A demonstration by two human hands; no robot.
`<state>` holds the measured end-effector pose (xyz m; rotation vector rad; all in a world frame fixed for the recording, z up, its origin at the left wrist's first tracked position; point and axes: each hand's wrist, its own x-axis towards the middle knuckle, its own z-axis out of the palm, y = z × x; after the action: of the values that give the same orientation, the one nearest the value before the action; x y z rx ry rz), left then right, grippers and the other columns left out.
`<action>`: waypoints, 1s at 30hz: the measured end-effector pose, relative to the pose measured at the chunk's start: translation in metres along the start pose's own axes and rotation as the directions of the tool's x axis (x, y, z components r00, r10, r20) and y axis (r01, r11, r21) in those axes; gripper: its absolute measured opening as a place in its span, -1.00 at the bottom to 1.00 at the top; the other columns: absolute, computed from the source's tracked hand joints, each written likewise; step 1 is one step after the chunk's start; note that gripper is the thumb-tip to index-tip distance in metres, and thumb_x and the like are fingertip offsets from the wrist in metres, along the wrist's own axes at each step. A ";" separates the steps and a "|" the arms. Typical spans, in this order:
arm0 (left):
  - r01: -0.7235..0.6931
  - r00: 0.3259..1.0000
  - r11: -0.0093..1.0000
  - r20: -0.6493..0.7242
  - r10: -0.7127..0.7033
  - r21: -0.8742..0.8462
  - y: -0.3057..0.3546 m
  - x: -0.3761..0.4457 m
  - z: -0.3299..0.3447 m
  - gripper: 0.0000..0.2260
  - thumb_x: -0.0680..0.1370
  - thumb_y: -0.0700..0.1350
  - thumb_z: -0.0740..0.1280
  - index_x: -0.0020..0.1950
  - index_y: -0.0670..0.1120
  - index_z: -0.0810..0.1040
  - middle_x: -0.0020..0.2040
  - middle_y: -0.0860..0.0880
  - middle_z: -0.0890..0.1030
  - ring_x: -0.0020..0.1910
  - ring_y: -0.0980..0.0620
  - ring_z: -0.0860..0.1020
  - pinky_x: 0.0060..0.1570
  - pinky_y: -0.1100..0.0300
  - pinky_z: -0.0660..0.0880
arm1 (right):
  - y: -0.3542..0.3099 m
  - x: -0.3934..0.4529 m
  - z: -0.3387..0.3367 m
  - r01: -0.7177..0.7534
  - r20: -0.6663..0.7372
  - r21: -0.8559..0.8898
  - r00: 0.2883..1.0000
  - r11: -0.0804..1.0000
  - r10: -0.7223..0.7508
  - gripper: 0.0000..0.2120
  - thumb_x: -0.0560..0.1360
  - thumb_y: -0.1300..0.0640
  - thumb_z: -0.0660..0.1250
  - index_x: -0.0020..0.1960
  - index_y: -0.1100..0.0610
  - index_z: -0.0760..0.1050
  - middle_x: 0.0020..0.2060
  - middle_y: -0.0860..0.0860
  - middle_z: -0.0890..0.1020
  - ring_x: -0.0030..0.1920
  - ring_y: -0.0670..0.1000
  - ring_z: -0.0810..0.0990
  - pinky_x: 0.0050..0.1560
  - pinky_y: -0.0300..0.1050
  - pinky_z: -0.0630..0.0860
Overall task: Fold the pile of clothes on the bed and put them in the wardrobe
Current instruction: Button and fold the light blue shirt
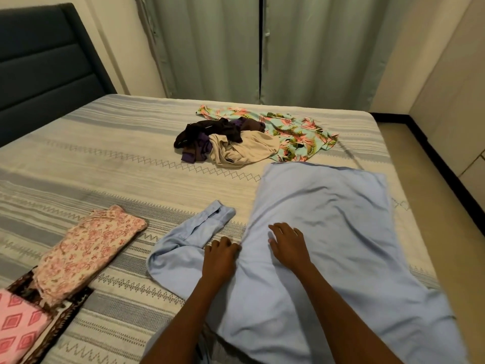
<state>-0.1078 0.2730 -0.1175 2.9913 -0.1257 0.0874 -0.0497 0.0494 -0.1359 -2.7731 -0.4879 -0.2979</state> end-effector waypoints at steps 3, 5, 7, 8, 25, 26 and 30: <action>0.015 0.999 1.000 -0.048 -0.015 0.001 0.011 0.001 -0.002 -0.87 0.43 -0.16 0.45 -0.05 0.00 0.68 -0.02 -0.09 0.62 -0.08 -0.24 0.60 -0.07 -0.12 0.50 | 0.027 -0.037 -0.008 -0.158 0.001 -0.086 0.987 0.984 0.159 -0.52 0.52 -0.11 0.11 0.29 0.09 0.55 0.22 0.07 0.61 0.24 0.14 0.59 0.15 0.17 0.53; -0.056 0.993 0.998 -0.103 0.054 -0.014 0.024 0.001 0.001 -0.88 0.41 -0.14 0.48 -0.06 -0.03 0.68 -0.05 -0.11 0.62 -0.14 -0.24 0.60 -0.12 -0.09 0.52 | 0.050 -0.064 -0.017 -0.287 -0.027 -0.119 0.958 0.951 0.285 -0.50 0.55 -0.13 0.11 0.35 0.08 0.53 0.29 0.07 0.58 0.32 0.13 0.53 0.26 0.18 0.44; -0.134 0.985 0.991 -0.113 0.130 -0.026 0.039 0.000 0.003 -0.80 0.36 -0.12 0.53 -0.03 -0.05 0.66 -0.04 -0.11 0.62 -0.14 -0.21 0.60 -0.13 -0.04 0.53 | 0.072 -0.090 -0.029 -0.375 -0.063 -0.126 0.927 0.919 0.369 -0.50 0.58 -0.14 0.11 0.40 0.07 0.48 0.35 0.07 0.53 0.39 0.12 0.46 0.33 0.18 0.36; -0.188 0.976 0.982 -0.117 0.184 -0.030 0.052 -0.003 0.007 -0.75 0.32 -0.12 0.56 -0.03 -0.05 0.66 -0.02 -0.11 0.62 -0.12 -0.20 0.61 -0.13 -0.02 0.53 | 0.085 -0.108 -0.038 -0.417 -0.084 -0.130 0.908 0.899 0.410 -0.50 0.58 -0.14 0.11 0.42 0.07 0.46 0.36 0.07 0.52 0.40 0.12 0.45 0.34 0.18 0.36; -0.775 0.621 0.622 0.048 0.782 -0.110 0.312 -0.134 0.042 -0.43 0.48 0.40 0.18 0.19 -0.02 0.55 0.14 -0.06 0.55 0.04 -0.09 0.51 -0.02 0.04 0.41 | 0.176 -0.296 -0.141 -0.869 0.022 0.341 0.390 0.360 0.921 -0.53 0.51 -0.27 0.30 0.18 0.10 0.48 0.16 0.16 0.59 0.11 0.23 0.57 0.11 0.10 0.54; -0.776 0.624 0.627 0.061 0.779 -0.072 0.319 -0.137 0.042 -0.45 0.48 0.38 0.21 0.17 -0.03 0.55 0.11 -0.07 0.55 0.02 -0.11 0.51 -0.03 0.03 0.40 | 0.176 -0.301 -0.142 -0.899 0.086 0.317 0.344 0.302 0.935 -0.40 0.48 -0.38 0.26 0.18 0.13 0.50 0.14 0.18 0.61 0.11 0.25 0.58 0.12 0.09 0.55; -0.727 0.682 0.686 0.072 0.727 -0.036 0.340 -0.150 0.049 -0.65 0.56 0.16 0.26 0.14 -0.08 0.54 0.07 -0.12 0.58 0.00 -0.18 0.55 -0.03 -0.04 0.43 | 0.168 -0.312 -0.148 -0.944 0.212 0.218 0.293 0.247 0.932 -0.14 0.42 -0.50 0.23 0.34 0.23 0.44 0.27 0.25 0.53 0.25 0.28 0.52 0.19 0.07 0.47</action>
<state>-0.2848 -0.0580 -0.1269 2.7241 -1.3238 0.0467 -0.2985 -0.2433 -0.1216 -2.2081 1.1037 0.1421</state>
